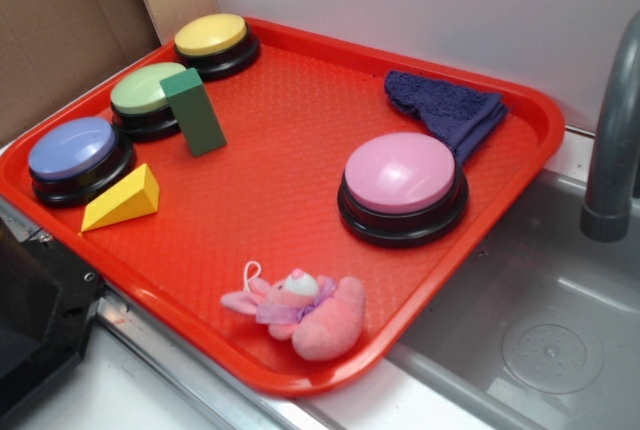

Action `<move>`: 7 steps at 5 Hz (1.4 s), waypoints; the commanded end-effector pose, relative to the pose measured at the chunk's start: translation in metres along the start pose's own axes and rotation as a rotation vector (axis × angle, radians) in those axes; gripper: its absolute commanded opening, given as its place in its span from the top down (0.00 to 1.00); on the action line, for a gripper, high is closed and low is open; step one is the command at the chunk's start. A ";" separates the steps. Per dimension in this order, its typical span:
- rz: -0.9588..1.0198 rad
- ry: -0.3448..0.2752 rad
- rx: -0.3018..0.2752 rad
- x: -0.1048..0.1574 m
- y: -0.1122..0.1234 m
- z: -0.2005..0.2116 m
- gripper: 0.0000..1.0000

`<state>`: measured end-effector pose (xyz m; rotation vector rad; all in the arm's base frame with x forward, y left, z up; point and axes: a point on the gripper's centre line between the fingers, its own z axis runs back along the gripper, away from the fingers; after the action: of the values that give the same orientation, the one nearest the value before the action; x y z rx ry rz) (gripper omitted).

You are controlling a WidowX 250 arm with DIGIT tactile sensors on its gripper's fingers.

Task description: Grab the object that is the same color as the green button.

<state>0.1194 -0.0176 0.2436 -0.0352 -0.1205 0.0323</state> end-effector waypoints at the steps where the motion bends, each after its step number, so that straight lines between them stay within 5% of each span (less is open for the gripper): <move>1: 0.000 0.000 0.000 0.000 0.000 0.000 0.00; 3: 0.437 0.047 0.010 0.028 0.016 -0.044 0.00; 5: 0.927 -0.090 0.071 0.054 0.045 -0.109 0.00; 7: 1.069 -0.180 0.235 0.076 0.057 -0.162 0.00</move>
<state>0.2134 0.0303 0.0799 0.1566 -0.2431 1.1239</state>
